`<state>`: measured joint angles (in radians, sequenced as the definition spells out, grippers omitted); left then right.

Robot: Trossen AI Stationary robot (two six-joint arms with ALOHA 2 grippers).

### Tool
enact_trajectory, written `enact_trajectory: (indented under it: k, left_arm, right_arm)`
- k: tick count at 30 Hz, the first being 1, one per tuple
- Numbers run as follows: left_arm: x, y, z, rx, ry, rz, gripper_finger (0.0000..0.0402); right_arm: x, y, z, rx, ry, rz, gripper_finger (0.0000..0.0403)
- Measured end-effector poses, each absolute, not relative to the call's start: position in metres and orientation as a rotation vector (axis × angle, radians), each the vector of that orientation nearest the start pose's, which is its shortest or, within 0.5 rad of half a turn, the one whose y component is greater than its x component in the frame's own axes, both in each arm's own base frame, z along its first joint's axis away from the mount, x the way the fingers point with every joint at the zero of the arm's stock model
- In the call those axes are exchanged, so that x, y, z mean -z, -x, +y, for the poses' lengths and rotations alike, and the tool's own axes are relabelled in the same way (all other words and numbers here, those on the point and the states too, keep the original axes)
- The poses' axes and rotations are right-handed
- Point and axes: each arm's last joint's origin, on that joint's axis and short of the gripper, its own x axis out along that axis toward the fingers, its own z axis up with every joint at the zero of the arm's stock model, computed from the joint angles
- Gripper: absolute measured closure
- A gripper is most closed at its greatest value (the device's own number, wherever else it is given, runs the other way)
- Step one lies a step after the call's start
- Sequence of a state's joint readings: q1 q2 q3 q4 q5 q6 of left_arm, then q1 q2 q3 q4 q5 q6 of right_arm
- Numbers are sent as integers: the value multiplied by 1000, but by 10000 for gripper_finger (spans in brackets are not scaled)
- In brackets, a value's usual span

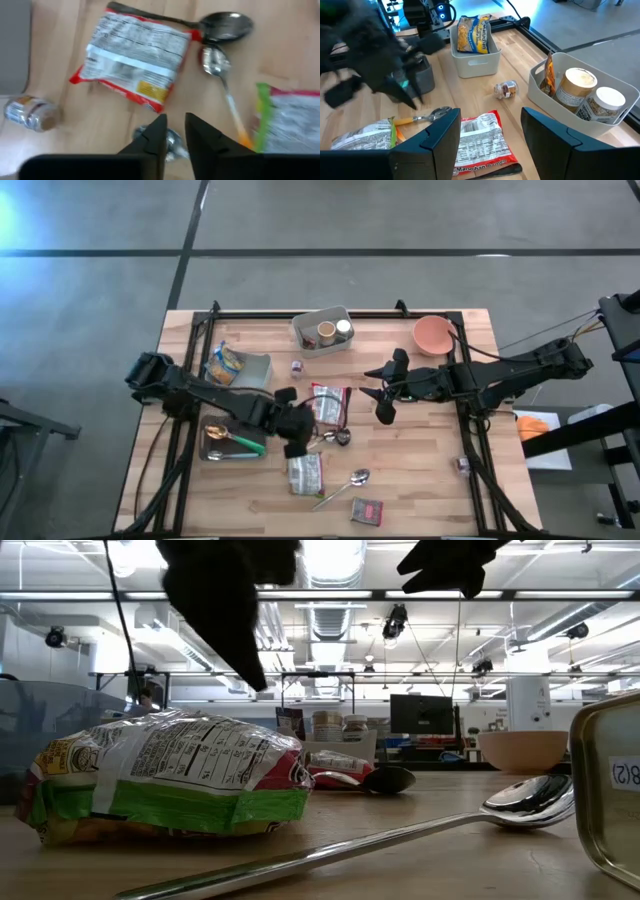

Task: Pick & Place Food Item
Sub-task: Put the red noodle pack into the bottom gray bin

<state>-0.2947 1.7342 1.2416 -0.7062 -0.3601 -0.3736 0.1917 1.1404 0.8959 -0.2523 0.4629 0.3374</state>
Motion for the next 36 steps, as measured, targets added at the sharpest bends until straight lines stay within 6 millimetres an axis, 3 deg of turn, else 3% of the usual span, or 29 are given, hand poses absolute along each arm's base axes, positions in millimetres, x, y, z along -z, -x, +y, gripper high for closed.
enact_trajectory:
  k: [8, 21, 36]
  left_arm:
    - [-194, -349, -71, -336, -46, 1114, 260]
    - [-138, -364, -72, -315, -239, 1234, 254]
    - [-132, -364, -71, -343, -343, 1240, 254]
  right_arm:
    - [-297, -242, 34, 341, -167, 424, 195]
    - [-297, -242, 35, 316, -173, 432, 195]
    - [-297, -242, 35, 313, -170, 432, 195]
